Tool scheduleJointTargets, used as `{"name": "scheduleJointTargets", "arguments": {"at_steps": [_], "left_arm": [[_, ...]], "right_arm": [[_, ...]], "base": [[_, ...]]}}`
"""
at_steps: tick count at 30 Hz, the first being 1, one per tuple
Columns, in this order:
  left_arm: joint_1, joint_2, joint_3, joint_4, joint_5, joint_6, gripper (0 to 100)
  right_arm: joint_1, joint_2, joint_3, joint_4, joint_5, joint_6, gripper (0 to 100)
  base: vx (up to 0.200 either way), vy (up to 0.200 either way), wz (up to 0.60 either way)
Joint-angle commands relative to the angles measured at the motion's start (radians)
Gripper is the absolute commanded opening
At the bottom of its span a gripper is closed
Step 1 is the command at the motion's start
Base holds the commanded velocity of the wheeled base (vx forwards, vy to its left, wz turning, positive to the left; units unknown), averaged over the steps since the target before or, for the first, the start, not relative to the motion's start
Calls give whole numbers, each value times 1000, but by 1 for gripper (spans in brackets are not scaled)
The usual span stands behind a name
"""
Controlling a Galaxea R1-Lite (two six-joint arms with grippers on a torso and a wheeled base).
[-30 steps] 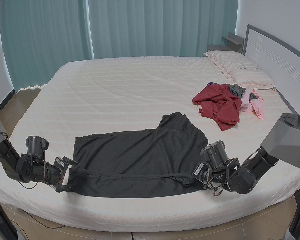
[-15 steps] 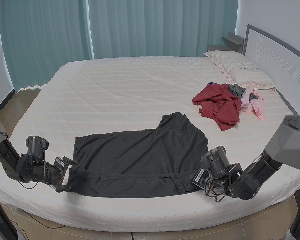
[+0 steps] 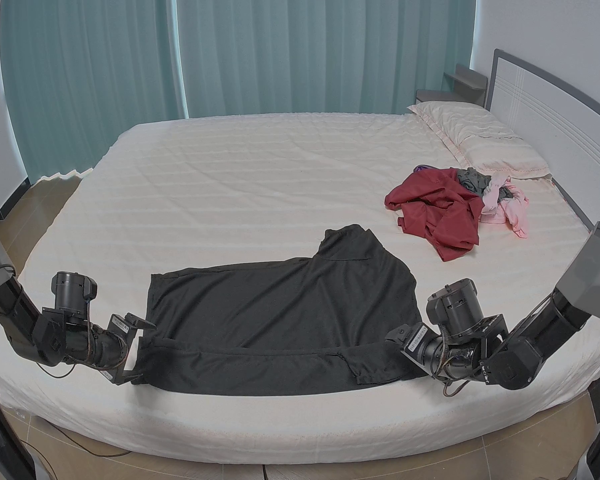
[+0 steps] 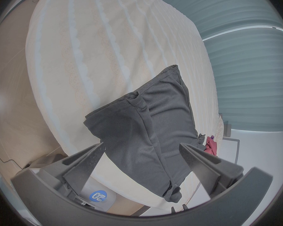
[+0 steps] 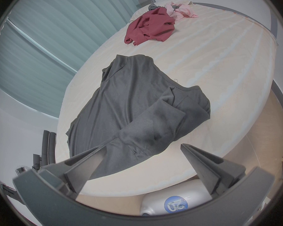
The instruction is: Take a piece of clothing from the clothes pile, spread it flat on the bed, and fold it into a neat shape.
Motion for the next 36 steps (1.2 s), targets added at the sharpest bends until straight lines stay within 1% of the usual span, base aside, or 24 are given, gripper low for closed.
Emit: {"name": "scheduleJointTargets", "arguments": {"at_steps": [1, 9, 17, 23, 24, 27, 36], "left_arm": [[1, 1, 0, -1, 1, 0, 100], [1, 1, 0, -1, 0, 0, 100], [1, 1, 0, -1, 0, 0, 100], [1, 1, 0, -1, 0, 0, 100], [1, 1, 0, -1, 0, 0, 100], [2, 1, 0, -1, 0, 0, 100], [2, 1, 0, -1, 0, 0, 100]], "right_arm": [[-28, 15, 10, -1, 1, 6, 100], [-68, 41, -2, -2, 12, -2, 100], [-75, 87, -20, -48, 14, -6, 100], [-75, 130, -39, -81, 20, -28, 100], [-75, 133, -39, -79, 20, -31, 0], [-75, 136, -28, -78, 20, -54, 0], [-85, 101, 13, -79, 17, -57, 0]], "base": [[0, 0, 0], [0, 0, 0], [0, 0, 0], [0, 0, 0], [0, 0, 0], [0, 0, 0], [0, 0, 0]]}}
